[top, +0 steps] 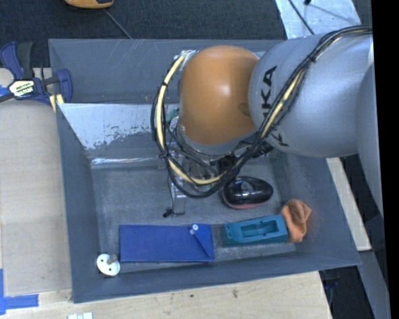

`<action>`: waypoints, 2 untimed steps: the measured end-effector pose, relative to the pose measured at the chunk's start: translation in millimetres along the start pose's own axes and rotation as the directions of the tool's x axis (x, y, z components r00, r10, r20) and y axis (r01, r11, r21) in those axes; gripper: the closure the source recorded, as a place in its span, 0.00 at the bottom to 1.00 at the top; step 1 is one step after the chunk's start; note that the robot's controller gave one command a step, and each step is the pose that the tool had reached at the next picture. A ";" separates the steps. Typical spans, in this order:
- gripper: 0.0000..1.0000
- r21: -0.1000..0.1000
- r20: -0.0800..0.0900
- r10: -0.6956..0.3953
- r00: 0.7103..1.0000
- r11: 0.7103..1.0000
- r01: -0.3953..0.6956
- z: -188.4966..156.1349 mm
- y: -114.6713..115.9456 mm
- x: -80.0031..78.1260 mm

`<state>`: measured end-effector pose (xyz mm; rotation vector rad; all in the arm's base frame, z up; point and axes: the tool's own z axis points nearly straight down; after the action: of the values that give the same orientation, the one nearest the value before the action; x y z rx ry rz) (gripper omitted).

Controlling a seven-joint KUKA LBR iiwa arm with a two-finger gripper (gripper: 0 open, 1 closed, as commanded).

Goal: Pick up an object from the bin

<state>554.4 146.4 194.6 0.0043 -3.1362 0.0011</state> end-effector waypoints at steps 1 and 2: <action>0.00 -0.002 0.008 0.003 1.000 1.000 -0.003 -4.9 -0.6 -1.6; 0.00 -0.003 0.009 -0.063 0.998 0.998 0.063 -4.1 -27.7 -22.6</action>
Offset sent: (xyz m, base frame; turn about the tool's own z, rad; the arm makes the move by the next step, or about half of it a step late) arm 0.0503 -0.0718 0.0017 -0.1279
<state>577.1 118.7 198.6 0.1038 -3.1431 -0.0048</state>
